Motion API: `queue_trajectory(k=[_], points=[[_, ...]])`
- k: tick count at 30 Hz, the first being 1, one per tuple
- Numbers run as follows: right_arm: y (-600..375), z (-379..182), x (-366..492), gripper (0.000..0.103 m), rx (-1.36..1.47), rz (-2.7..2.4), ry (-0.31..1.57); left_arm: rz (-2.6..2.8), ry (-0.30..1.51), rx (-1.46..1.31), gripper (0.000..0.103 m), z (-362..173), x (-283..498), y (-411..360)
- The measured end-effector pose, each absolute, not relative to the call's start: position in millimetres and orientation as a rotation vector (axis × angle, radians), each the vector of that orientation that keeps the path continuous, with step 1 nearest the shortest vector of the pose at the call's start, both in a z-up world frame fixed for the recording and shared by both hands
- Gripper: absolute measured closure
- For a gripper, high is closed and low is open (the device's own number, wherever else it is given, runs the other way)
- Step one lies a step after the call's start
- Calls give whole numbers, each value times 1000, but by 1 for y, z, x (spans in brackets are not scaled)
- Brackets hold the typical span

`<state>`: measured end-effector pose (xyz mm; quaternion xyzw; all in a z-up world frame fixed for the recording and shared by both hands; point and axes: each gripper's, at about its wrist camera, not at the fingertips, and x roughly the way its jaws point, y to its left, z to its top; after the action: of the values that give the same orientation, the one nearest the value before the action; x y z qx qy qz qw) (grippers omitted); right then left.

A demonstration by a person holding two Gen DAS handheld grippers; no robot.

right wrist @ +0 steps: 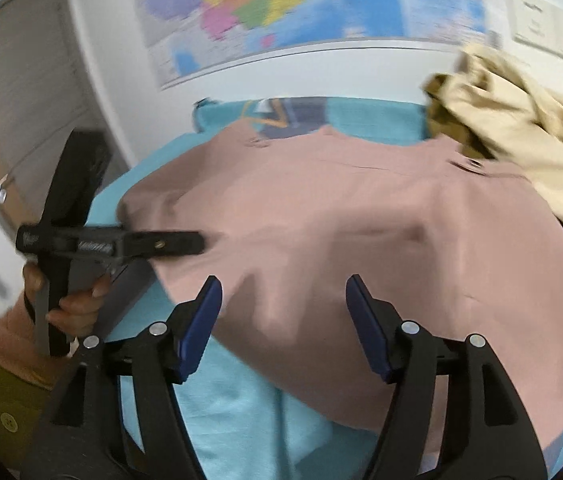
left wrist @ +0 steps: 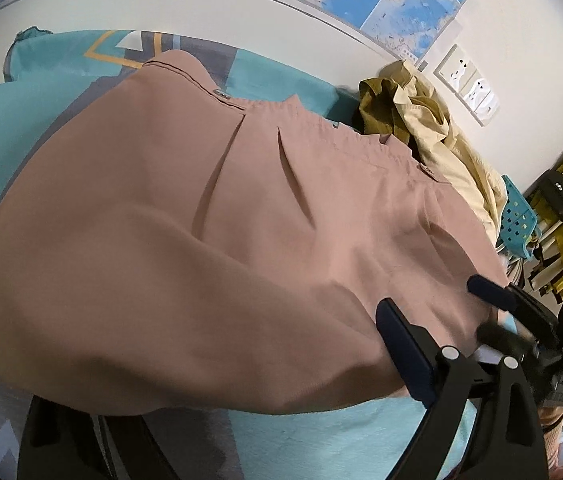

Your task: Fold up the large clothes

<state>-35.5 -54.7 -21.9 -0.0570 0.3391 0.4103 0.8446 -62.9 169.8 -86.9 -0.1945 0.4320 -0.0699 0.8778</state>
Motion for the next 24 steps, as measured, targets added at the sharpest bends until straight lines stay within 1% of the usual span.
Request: queue_trajectory(k=[2, 9, 13, 14, 16, 19, 21, 24], points=[[-66, -23, -27, 39, -95, 806, 713, -138, 903, -397, 13, -87, -63, 169], [-89, -50, 4, 41, -1, 680, 813, -109, 892, -393, 13, -87, -61, 173], [-105, -40, -9, 40, 71, 703, 796, -94, 881, -427, 19, -88, -61, 181], [-113, -38, -14, 38, 122, 733, 797, -87, 880, -418, 22, -88, -61, 181], [-132, -37, -24, 35, 214, 777, 807, -74, 881, -393, 25, -87, -59, 180], [-164, -44, -40, 32, 350, 795, 851, -69, 884, -395, 26, -87, -56, 180], [-180, -51, -46, 26, 443, 784, 888, -61, 887, -398, 27, -87, -55, 181], [-208, -65, -55, 23, 562, 712, 928, -50, 898, -390, 27, -86, -51, 180]])
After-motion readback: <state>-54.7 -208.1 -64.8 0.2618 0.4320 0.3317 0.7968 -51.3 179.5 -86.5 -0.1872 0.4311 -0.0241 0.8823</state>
